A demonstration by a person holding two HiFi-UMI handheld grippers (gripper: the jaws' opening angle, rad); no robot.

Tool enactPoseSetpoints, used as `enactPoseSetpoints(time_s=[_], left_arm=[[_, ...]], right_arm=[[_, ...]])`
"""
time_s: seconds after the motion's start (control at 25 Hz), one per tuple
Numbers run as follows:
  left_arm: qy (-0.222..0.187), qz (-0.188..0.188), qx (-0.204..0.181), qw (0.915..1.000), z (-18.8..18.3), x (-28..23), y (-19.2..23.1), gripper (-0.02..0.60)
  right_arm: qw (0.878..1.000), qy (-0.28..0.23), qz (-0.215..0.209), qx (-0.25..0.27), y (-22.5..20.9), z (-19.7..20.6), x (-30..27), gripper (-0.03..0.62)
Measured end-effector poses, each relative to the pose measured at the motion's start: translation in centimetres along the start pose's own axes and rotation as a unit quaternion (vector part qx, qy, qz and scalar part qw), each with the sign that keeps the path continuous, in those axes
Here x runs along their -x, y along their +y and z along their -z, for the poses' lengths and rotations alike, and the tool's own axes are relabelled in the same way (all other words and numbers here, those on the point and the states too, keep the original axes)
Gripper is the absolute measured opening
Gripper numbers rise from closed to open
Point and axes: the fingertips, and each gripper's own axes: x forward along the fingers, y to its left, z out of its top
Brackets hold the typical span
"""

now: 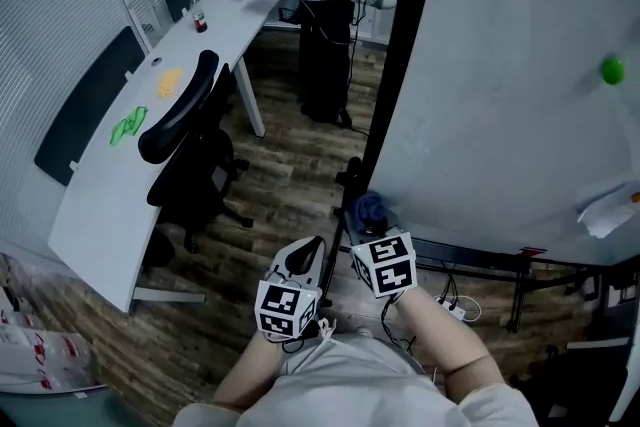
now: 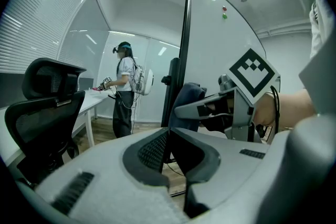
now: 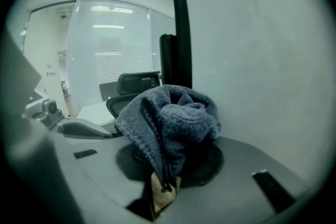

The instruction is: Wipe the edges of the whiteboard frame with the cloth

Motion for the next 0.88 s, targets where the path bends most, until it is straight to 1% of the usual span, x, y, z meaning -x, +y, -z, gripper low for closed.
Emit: enactPoseSetpoints(time_s=[0.32, 0.52, 0.72, 0.88], left_arm=[[-0.009, 0.018, -0.018, 0.9996, -1.2, -0.1, -1.4, 0.023], [-0.029, 0.02, -0.028, 0.999, -3.5, 0.0, -1.4, 0.023], [-0.051, 0.024, -0.042, 0.9975, -5.8, -0.2, -1.6, 0.023], [-0.061, 0.033, -0.055, 0.9961, -7.2, -0.3, -2.1, 0.024]], right_arm=[[0.998, -0.043, 0.011, 0.032, 0.1, -4.3, 2.2, 0.077], [0.996, -0.07, 0.02, 0.053, 0.2, -7.7, 4.0, 0.077], [0.991, -0.113, 0.012, 0.067, 0.3, -11.6, 6.1, 0.077], [0.986, -0.145, 0.018, 0.078, 0.3, -14.1, 7.4, 0.077]])
